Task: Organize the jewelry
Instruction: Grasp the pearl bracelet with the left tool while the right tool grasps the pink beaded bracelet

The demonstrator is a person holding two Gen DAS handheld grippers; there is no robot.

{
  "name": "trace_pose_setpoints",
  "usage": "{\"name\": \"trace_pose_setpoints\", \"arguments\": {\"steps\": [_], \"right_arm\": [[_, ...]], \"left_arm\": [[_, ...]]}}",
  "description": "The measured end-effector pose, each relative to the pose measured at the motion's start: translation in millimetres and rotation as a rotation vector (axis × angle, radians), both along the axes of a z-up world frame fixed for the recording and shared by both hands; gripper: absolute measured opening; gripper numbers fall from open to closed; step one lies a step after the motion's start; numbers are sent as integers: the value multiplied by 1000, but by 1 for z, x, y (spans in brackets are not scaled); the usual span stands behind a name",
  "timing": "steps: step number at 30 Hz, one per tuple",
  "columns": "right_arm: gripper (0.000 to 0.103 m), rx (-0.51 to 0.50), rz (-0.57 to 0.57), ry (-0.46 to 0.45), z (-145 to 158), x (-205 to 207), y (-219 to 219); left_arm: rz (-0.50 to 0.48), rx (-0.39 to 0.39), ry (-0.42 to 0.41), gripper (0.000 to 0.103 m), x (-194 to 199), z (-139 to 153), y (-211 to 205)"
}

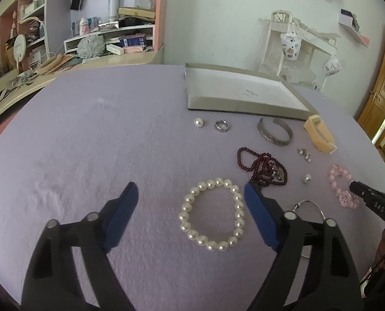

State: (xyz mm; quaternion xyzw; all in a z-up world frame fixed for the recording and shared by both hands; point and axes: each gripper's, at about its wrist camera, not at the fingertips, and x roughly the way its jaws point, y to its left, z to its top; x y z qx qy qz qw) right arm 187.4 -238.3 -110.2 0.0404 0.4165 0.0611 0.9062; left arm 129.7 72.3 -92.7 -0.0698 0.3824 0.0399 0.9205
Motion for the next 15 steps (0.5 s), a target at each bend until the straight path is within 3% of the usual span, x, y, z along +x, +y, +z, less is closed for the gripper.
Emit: {"name": "trace_pose_setpoints", "arguments": {"steps": [8, 12, 15], "right_arm": [[19, 27, 5, -21, 3, -3, 0], [19, 46, 13, -34, 7, -3, 1], [19, 63, 23, -48, 10, -3, 0]], "left_arm": [[4, -13, 72, 38, 6, -16, 6], [-11, 10, 76, 34, 4, -18, -1], [10, 18, 76, 14, 3, -19, 2]]}}
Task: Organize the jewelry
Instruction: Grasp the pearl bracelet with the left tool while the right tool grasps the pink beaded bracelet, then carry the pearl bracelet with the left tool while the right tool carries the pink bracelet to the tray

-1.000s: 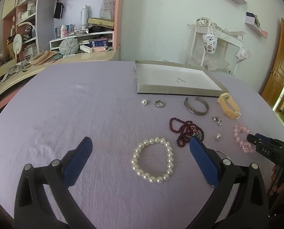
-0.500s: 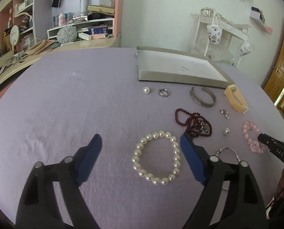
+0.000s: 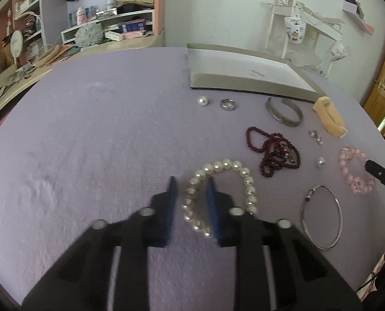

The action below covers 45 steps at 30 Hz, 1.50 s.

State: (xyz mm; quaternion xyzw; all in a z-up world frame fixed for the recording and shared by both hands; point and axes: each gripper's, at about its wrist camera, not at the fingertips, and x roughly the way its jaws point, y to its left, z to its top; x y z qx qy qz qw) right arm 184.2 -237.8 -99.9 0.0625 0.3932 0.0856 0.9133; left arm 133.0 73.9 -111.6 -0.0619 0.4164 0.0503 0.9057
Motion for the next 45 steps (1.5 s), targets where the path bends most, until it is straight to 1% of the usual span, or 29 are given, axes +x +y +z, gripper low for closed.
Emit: {"name": "trace_pose_setpoints", "arguments": {"steps": [1, 8, 13, 16, 21, 29, 33, 38, 41, 45], "right_arm": [[19, 8, 4, -6, 2, 0, -1], [19, 46, 26, -48, 17, -2, -2], [19, 66, 53, -91, 31, -5, 1], [19, 81, 64, -117, 39, -7, 3], [19, 81, 81, -158, 51, -10, 7], [19, 82, 69, -211, 72, -7, 5], [19, 85, 56, -246, 86, 1, 3], [19, 82, 34, -282, 100, 21, 1], [19, 68, 31, -307, 111, 42, 2], [19, 58, 32, -320, 118, 72, 6]], "left_arm": [[0, -4, 0, 10, 0, 0, 1], [-36, -26, 2, 9, -2, 3, -3], [-53, -35, -26, 9, -5, 14, -5], [-63, -40, -57, 9, -7, 27, -7], [-80, -57, -131, 9, -8, 55, -10], [-120, -65, -232, 9, 6, 101, -13], [-136, -76, -272, 9, 21, 121, -14], [-165, -80, -308, 9, 47, 142, -17], [-172, -80, -323, 9, 67, 149, -18], [-167, -101, -320, 9, 97, 152, -17]]}}
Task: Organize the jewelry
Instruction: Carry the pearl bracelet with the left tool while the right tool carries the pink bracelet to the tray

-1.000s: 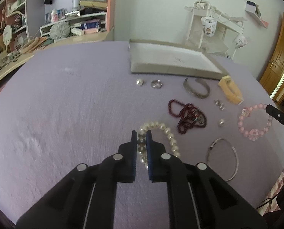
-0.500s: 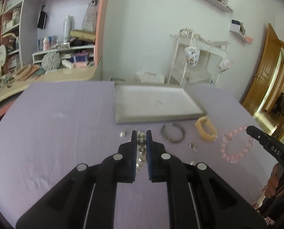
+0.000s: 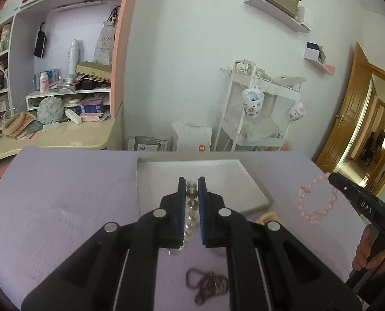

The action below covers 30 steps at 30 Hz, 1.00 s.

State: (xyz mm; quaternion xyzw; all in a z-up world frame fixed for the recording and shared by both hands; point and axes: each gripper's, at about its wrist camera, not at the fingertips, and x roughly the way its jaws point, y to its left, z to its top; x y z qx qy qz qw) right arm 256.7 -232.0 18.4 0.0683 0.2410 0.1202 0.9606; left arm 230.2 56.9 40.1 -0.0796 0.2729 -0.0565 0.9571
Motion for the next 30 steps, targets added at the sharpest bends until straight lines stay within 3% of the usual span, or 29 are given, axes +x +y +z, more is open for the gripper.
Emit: {"name": "trace_pose_setpoints", "arguments": {"steps": [7, 15, 30], "right_arm": [[19, -44, 23, -24, -2, 57, 17], [19, -78, 62, 33, -28, 112, 39], [19, -107, 139, 115, -59, 155, 74]], "left_arm": [[-4, 10, 17, 9, 59, -9, -3], [-3, 17, 43, 9, 114, -28, -3], [-24, 26, 99, 9, 167, -57, -8]]}}
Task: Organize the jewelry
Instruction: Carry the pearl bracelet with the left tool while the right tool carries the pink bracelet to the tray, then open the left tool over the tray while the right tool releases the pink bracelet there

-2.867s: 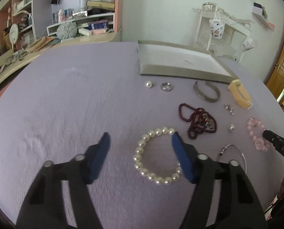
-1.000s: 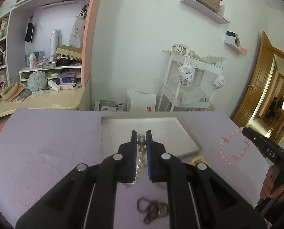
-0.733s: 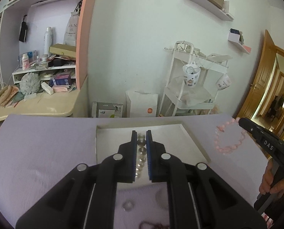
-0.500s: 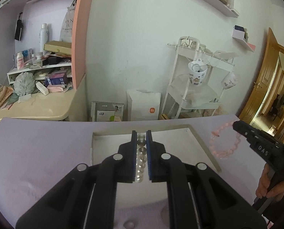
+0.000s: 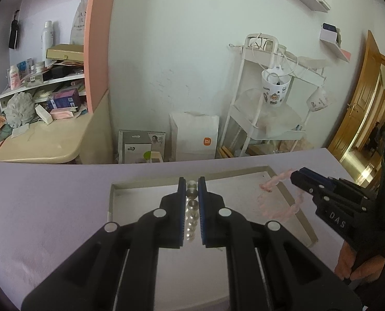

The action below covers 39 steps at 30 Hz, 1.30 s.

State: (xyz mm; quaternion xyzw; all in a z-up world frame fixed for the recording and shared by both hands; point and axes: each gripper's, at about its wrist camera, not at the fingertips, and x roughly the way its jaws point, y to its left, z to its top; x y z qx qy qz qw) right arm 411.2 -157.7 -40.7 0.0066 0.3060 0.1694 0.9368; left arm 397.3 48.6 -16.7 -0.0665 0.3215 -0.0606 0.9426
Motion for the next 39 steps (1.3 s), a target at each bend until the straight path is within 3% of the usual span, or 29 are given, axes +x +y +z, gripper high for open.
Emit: {"name": "trace_pose_setpoints", "arguments": {"steps": [6, 10, 24, 27, 29, 39], "right_arm": [[21, 11, 5, 8, -3, 2, -3], [31, 17, -3, 4, -1, 2, -8], [31, 43, -47, 31, -7, -4, -29], [31, 44, -56, 38, -9, -7, -32], [31, 45, -61, 40, -9, -9, -33], [31, 77, -72, 26, 1, -33, -40]], "left_arm": [[-12, 6, 7, 9, 11, -5, -6], [-19, 6, 10, 9, 16, -7, -9], [-23, 18, 23, 10, 28, -18, -15], [-18, 24, 23, 21, 31, -20, -17], [-8, 34, 24, 34, 30, -21, -17], [31, 71, -10, 48, -9, -5, -7]]}}
